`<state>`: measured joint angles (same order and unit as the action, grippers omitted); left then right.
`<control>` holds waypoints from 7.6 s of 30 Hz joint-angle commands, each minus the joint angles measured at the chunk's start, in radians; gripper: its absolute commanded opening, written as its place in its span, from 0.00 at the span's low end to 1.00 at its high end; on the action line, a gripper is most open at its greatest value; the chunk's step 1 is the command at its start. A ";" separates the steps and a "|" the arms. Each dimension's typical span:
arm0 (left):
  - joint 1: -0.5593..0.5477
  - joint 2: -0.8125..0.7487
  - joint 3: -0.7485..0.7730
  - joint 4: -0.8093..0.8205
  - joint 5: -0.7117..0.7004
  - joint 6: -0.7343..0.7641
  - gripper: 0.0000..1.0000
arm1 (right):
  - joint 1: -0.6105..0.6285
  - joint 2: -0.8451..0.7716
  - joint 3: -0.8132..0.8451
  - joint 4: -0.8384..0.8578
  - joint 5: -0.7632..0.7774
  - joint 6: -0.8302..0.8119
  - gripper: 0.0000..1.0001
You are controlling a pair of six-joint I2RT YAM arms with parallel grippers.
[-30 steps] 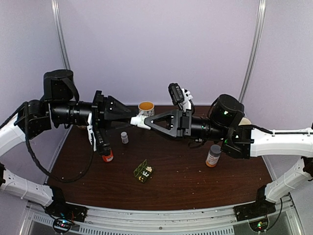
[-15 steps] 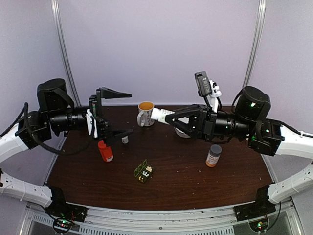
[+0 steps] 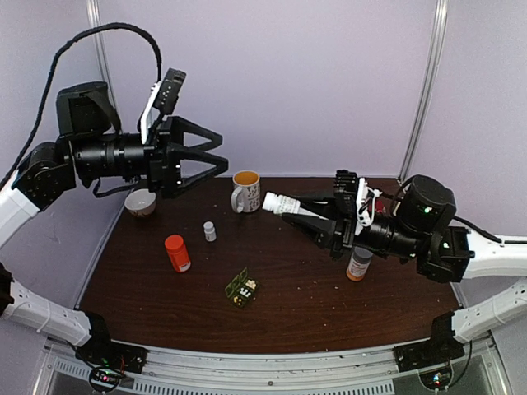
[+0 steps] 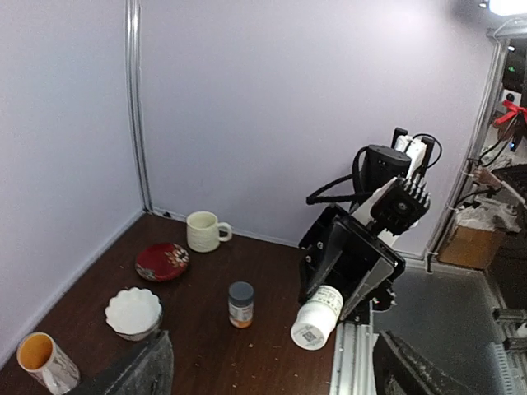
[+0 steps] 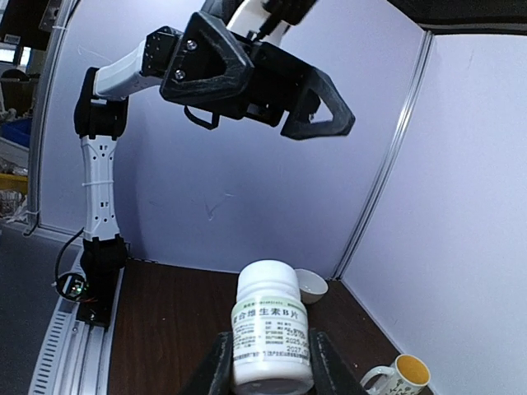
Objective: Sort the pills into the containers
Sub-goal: Screw the lid of the pill bottle onto the pill bottle.
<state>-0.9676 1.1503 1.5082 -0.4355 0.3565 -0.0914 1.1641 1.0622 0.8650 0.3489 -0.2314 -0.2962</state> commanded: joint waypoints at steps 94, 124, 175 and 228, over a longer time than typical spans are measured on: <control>0.102 -0.193 -0.387 0.345 0.399 0.491 0.05 | 0.016 0.190 0.292 0.014 -0.237 0.728 0.00; 0.005 -0.285 -0.489 0.506 0.194 0.516 0.55 | -0.034 -0.004 0.157 -0.180 -0.148 0.481 0.00; 0.003 0.026 -0.097 0.104 0.337 -0.766 0.63 | 0.146 0.169 0.251 -0.055 0.193 -0.365 0.00; 0.002 -0.054 -0.192 0.200 0.262 0.090 0.84 | 0.105 0.093 0.263 -0.104 -0.048 0.548 0.00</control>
<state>-0.9695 1.1641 1.4014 -0.3447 0.5873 -0.0963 1.2724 1.1587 1.1332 0.2207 -0.2501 0.2344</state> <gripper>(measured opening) 0.802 0.265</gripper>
